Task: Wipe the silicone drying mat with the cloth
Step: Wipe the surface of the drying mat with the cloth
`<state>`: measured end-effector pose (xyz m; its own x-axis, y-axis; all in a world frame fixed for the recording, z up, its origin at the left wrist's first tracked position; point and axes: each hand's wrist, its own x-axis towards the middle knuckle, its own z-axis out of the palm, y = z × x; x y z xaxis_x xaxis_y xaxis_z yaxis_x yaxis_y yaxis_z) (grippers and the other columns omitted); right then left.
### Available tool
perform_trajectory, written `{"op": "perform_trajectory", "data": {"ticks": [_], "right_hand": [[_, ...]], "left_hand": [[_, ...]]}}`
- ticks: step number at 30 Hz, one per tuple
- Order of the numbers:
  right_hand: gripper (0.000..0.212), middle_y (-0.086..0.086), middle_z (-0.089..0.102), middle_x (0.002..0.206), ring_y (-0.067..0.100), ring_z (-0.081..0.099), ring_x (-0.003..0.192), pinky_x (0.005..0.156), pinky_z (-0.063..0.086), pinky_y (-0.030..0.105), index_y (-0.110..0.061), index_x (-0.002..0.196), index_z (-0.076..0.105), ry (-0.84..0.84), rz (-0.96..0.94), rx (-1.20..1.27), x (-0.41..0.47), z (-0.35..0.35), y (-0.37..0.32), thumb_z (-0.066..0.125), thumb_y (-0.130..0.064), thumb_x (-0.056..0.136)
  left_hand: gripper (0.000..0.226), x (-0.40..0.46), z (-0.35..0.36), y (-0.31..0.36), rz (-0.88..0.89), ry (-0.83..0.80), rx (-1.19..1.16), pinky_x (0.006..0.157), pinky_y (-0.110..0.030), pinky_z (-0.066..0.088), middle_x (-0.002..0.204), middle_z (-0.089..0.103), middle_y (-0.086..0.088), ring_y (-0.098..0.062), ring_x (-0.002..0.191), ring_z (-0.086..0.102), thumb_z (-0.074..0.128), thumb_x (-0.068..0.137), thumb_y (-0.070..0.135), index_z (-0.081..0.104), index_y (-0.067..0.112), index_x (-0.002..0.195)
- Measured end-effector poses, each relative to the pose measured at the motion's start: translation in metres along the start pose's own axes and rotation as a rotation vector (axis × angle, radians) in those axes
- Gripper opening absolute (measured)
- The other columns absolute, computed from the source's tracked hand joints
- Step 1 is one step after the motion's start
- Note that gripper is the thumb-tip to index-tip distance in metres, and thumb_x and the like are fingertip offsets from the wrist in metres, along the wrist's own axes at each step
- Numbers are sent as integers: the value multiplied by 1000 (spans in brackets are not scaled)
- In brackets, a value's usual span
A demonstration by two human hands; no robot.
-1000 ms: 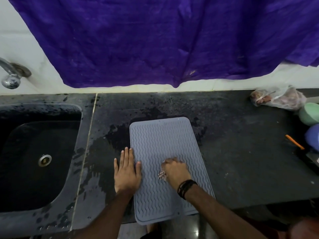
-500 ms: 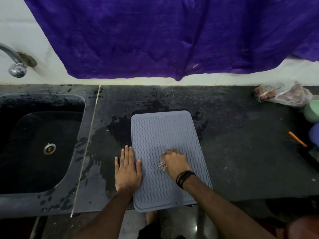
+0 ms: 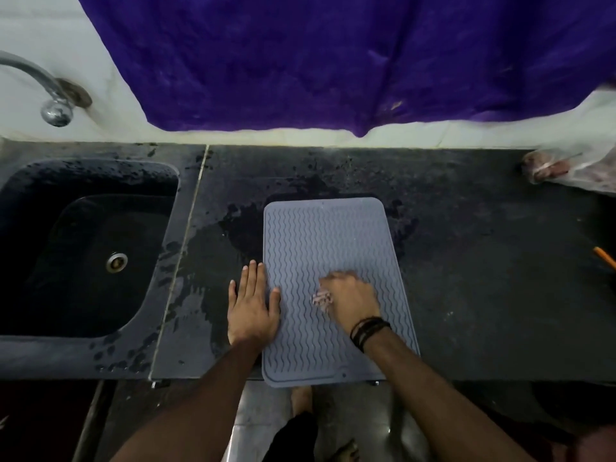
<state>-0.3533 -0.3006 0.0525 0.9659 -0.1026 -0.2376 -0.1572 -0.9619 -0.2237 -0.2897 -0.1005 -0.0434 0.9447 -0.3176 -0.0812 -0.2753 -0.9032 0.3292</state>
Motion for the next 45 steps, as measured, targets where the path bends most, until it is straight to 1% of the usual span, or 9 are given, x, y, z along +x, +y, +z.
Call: {"op": "perform_trajectory", "data": {"ticks": [4, 12, 16, 20, 22, 27, 36, 42, 45], "right_hand": [[28, 4, 60, 121, 22, 54, 111, 87, 52, 33, -15, 115, 63, -36, 3, -58, 2, 6, -8, 63, -15, 87], [41, 5, 51, 135, 26, 43, 125, 102, 42, 41, -14, 128, 55, -88, -44, -87, -56, 26, -7, 60, -13, 87], [35, 5, 57, 128, 24, 49, 119, 97, 47, 38, -16, 123, 60, -125, -53, -72, -66, 24, -9, 59, -14, 88], [30, 3, 62, 120, 22, 53, 111, 90, 50, 34, -17, 116, 64, -19, -23, -26, -42, 9, -13, 62, -15, 86], [33, 3, 62, 121, 23, 53, 112, 90, 51, 35, -17, 118, 63, 12, -12, -28, -30, 6, -19, 63, -12, 85], [41, 7, 54, 130, 28, 45, 122, 97, 46, 41, -14, 125, 58, -61, 8, -80, -42, 23, -25, 65, -13, 84], [37, 6, 47, 138, 27, 35, 132, 107, 36, 46, -15, 130, 52, -161, -30, -43, -100, 33, -21, 53, -20, 94], [39, 0, 54, 132, 21, 43, 124, 100, 43, 38, -18, 127, 56, -49, 2, 19, -83, 23, -8, 60, -17, 88], [39, 3, 54, 132, 23, 44, 122, 99, 44, 40, -16, 127, 57, -91, 16, 4, -72, 24, -10, 60, -17, 87]], "left_hand": [[71, 2, 1, -2, 3, 12, -8, 126, -43, -1, 168, 7, 0, -13, 155, 1, 17, 100, 54, 12, 17, 161], [71, 0, 3, -2, 12, 19, -8, 126, -44, 0, 168, 7, 0, -14, 155, 1, 18, 101, 54, 12, 17, 161], [71, 0, 2, -2, 8, 21, -19, 126, -44, 0, 168, 8, -1, -14, 155, 2, 18, 100, 54, 13, 17, 161], [71, 2, 3, -3, 9, 23, -14, 126, -43, -1, 168, 8, -1, -15, 155, 2, 18, 100, 54, 14, 17, 160], [71, 1, 3, -2, 10, 26, -10, 126, -43, 0, 168, 8, -1, -15, 155, 3, 19, 100, 54, 14, 16, 160], [71, 1, 2, -4, 16, 25, -13, 126, -44, 0, 168, 8, -1, -15, 155, 2, 19, 100, 54, 13, 17, 161], [71, 1, 1, -2, 5, 14, -5, 126, -46, 2, 168, 10, -3, -17, 155, 4, 20, 100, 54, 15, 16, 160], [72, 1, -1, 0, 4, 7, -4, 126, -46, 2, 168, 10, -3, -18, 155, 5, 20, 99, 54, 15, 16, 160], [72, 1, -3, 0, 2, 4, -11, 126, -46, 1, 168, 9, -3, -17, 155, 4, 20, 99, 53, 15, 16, 160]]}}
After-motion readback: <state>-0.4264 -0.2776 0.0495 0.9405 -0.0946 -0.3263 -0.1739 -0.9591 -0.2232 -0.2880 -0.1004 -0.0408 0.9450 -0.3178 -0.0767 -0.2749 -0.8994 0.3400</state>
